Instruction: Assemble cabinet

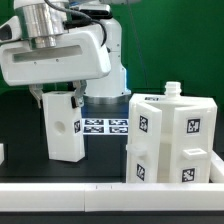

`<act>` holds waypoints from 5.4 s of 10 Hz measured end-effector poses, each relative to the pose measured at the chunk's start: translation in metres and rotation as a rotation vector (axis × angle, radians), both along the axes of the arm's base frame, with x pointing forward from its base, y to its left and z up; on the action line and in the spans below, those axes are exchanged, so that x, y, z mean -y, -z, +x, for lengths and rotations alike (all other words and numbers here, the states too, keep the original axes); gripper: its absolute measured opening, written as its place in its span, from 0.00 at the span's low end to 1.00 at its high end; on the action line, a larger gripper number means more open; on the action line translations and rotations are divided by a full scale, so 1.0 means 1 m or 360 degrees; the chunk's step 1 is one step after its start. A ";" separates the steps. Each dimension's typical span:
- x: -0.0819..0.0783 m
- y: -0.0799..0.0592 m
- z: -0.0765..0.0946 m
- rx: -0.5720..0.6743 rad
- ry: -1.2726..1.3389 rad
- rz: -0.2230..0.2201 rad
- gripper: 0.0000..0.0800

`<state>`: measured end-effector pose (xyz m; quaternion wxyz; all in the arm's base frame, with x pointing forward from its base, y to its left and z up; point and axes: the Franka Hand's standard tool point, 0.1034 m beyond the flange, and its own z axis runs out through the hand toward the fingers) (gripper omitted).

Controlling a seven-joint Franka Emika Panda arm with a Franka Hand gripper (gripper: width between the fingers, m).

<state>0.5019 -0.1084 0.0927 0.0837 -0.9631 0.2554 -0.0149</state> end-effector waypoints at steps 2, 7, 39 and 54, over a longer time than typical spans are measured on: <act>0.001 -0.005 0.009 -0.0110 -0.0184 0.0102 0.70; -0.006 -0.003 0.019 -0.0316 -0.0317 0.0382 0.70; 0.018 0.047 0.079 0.0021 0.0122 -0.0132 0.99; -0.001 0.086 0.038 -0.0119 0.0474 -0.0081 0.99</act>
Offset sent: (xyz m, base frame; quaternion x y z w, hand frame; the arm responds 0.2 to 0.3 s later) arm 0.0341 0.0065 0.0033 0.0426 -0.1693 -0.1696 0.9699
